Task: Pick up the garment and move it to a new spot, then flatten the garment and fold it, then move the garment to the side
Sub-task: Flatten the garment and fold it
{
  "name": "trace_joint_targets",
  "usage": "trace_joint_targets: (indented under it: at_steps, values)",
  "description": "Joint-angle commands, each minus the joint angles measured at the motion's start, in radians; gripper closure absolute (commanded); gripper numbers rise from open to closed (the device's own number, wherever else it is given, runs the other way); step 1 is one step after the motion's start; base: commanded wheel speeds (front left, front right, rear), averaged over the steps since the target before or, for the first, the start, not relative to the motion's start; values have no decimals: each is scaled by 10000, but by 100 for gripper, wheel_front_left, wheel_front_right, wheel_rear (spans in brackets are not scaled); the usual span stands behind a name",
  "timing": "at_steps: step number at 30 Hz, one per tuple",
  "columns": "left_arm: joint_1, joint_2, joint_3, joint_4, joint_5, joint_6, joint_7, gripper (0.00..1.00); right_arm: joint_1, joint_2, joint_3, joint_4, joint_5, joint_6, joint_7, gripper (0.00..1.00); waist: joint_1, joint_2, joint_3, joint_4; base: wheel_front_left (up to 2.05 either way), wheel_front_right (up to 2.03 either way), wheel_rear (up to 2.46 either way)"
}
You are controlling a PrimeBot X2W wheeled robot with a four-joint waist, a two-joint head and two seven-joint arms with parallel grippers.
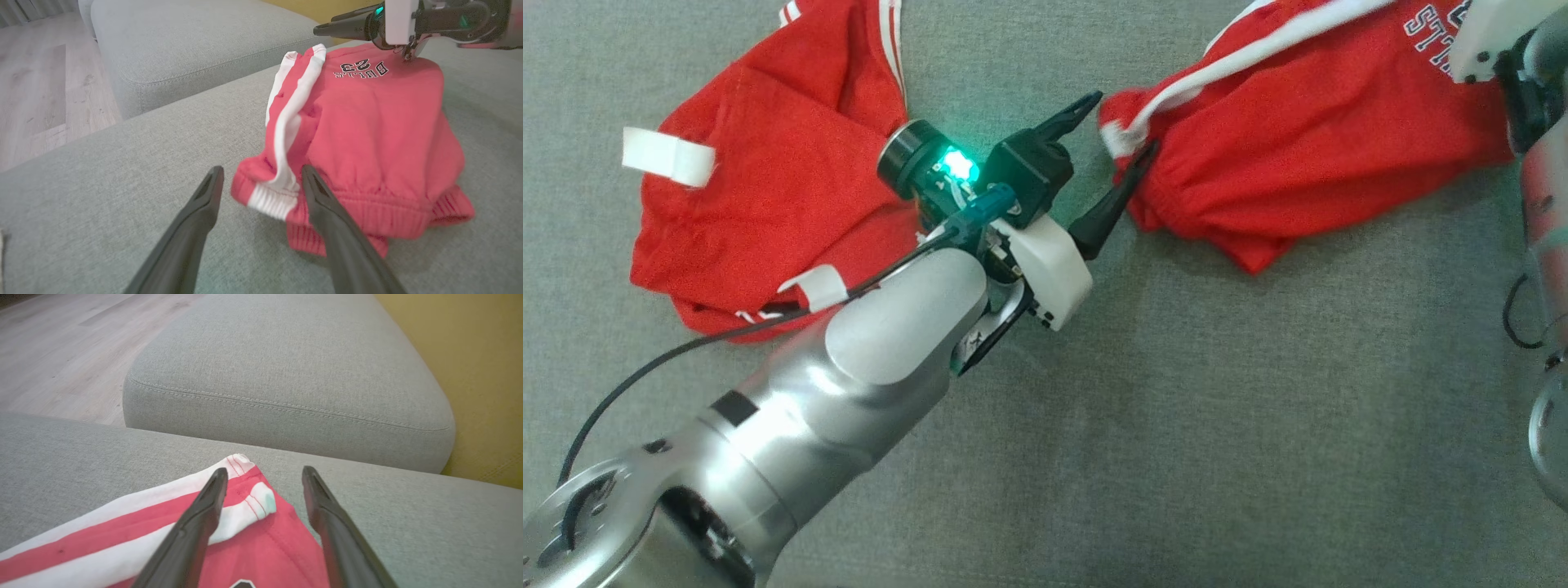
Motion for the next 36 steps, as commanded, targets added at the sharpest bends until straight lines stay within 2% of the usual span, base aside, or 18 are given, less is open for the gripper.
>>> trace_joint_targets:
  at_steps: [1,9,15,20,24,29,36]
  values:
    - [-445,166,352,-153,99,92,-115,0,-414,96,12,-242,-128,-9,-162,0,-1,0,-48,-38,0,0,0]
    - [-257,607,753,-191,56,704,-627,0,-445,273,-363,286,-109,-9,-941,0,-1,0,-880,-521,0,0,0]
    - [244,1086,1370,-542,-345,1246,-1066,0,-183,427,-122,611,517,-9,-1879,0,-1,0,-1891,-970,0,0,0]
    - [825,1486,1841,-1007,-649,1703,-1360,0,283,619,421,440,1487,-9,-2327,0,-1,0,-2642,-1254,0,0,0]
    - [1467,1737,2152,-1358,-887,2021,-1549,0,1087,682,1020,-299,2436,-9,-2414,0,-1,0,-3198,-1436,0,0,0]
    - [2470,1945,2553,-1770,-1137,2356,-1752,0,2803,550,1792,-2183,3607,-9,-2425,0,-1,0,-3780,-1608,0,0,0]
    - [3972,1923,3196,-2385,-1017,2513,-1861,0,5706,521,2174,-4634,4594,-9,-2379,0,-1,0,-4312,-1739,0,0,0]
